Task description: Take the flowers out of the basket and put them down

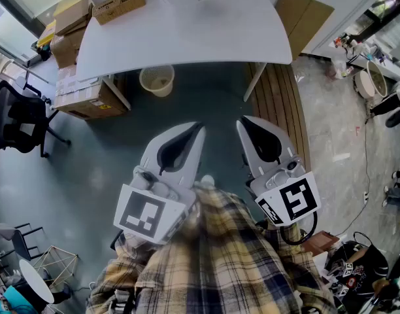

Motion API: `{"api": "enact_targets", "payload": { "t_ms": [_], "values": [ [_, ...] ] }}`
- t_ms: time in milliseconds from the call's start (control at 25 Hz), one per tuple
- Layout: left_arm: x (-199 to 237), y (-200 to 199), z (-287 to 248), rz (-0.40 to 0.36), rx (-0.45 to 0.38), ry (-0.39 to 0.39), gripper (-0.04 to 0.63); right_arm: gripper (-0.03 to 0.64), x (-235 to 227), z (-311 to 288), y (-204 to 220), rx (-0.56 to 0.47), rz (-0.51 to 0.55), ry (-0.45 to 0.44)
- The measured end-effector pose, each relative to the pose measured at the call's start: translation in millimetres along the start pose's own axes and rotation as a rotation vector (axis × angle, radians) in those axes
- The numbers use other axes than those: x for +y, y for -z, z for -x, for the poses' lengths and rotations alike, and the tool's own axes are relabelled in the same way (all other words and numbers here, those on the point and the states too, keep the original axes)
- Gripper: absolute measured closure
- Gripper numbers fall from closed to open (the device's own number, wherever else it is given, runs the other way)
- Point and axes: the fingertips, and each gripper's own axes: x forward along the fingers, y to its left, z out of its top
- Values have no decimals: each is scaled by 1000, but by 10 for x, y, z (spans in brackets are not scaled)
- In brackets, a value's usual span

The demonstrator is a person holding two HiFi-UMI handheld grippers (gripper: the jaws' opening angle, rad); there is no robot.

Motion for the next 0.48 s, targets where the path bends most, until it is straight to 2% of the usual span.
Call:
{"api": "enact_targets", "payload": {
  "t_ms": [480],
  "values": [
    [-162, 116, -88, -12, -10, -26, 594, 612, -126, 221, 62, -15, 2, -3]
  ]
}}
